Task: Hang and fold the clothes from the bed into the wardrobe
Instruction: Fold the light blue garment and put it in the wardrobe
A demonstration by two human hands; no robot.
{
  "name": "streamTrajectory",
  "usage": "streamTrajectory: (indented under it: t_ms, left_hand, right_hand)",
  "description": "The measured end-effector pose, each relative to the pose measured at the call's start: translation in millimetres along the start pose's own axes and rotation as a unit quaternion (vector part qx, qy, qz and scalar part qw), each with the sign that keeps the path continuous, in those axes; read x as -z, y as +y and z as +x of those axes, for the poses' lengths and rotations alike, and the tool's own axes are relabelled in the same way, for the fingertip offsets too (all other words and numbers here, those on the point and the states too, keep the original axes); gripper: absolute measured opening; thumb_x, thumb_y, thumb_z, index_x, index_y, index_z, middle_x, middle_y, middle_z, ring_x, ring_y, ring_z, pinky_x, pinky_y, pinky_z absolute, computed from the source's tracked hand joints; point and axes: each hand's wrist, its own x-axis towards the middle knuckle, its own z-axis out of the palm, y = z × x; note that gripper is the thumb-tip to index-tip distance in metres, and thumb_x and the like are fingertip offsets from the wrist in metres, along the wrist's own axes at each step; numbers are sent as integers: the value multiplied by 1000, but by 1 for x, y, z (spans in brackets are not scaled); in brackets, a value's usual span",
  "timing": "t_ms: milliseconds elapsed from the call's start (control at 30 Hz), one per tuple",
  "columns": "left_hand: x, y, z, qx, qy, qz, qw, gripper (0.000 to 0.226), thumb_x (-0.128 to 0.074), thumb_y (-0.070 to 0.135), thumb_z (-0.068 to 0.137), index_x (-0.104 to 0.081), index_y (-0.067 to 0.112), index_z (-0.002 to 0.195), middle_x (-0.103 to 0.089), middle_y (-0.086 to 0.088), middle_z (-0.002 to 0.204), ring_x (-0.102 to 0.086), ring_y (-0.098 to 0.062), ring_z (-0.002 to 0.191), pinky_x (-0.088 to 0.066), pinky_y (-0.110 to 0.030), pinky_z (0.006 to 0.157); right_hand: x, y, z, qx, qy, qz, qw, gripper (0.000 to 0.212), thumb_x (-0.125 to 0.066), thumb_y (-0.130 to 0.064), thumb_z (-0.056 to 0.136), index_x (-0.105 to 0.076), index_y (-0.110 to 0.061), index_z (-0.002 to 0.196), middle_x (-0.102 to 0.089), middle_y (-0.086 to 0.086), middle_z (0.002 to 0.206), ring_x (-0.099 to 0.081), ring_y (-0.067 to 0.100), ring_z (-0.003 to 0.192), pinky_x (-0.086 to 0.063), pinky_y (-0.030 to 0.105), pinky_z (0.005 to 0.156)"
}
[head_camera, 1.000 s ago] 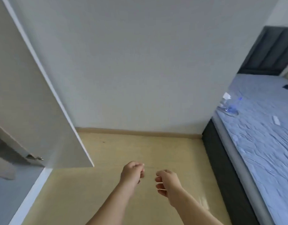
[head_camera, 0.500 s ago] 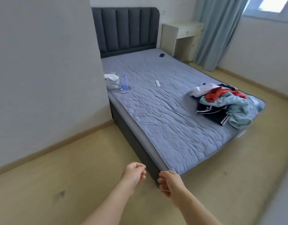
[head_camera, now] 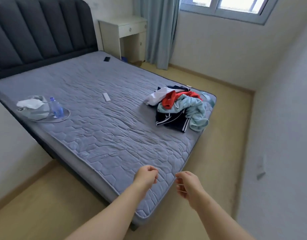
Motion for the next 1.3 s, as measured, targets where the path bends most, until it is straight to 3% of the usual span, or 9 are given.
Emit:
streamTrajectory:
  t_ms: [167,333,567,833,1000,1133,1300]
  left_hand:
    - [-36,46,62,3,-38,35,999,19,-44,10,94,-53,17,79,-55,1,69,-51,-11,58,-34,-21,50]
    - [-87,77,123,33,-57,54,996,22,-43,8,94,-53,18,77,-54,1,67,-50,-9,54,-32,-12,37]
    - [-178,156,232,32,-53,91,994,25,-40,5,91,-54,17,75,-55,-1,69,-50,-11,56,-34,-17,42]
    - [-258,259,338,36,-26,123,991,22,-46,10,88,-57,22,73,-56,5,65,-51,-11,64,-36,-21,51]
    - [-278,297,413,78,20,70,994,18,-47,12,91,-59,18,79,-59,2,68,-53,-11,60,-36,-15,42]
    - [-295,322,483,101,32,37,994,14,-48,16,93,-60,17,84,-60,1,72,-55,-11,61,-40,-21,53]
    - [-313,372,559,120,35,21,992,18,-45,12,92,-58,18,80,-58,1,71,-52,-10,58,-37,-19,51]
  right_hand:
    - [30,-35,44,-16,44,43,998,17,-48,-2,88,-49,-12,74,-45,3,58,-35,13,42,-24,19,51]
    - [73,-64,102,-45,72,74,994,19,-48,-3,88,-47,-14,73,-46,2,58,-34,13,45,-22,19,51]
    - [162,-149,218,-50,94,78,991,19,-49,-4,89,-48,-14,74,-46,3,60,-36,14,46,-26,18,49]
    - [222,-272,347,-61,53,19,997,16,-48,-4,89,-49,-12,75,-47,3,61,-35,14,46,-27,19,47]
    - [225,-334,424,-69,9,-30,997,15,-48,-6,89,-49,-12,75,-45,1,57,-34,13,44,-27,20,47]
    - [228,-382,487,-73,-2,-56,996,13,-45,-4,89,-49,-12,80,-43,0,55,-32,12,42,-24,20,47]
    - [235,-445,557,-84,-14,-113,990,14,-45,-4,90,-51,-10,79,-44,3,59,-35,14,46,-26,22,49]
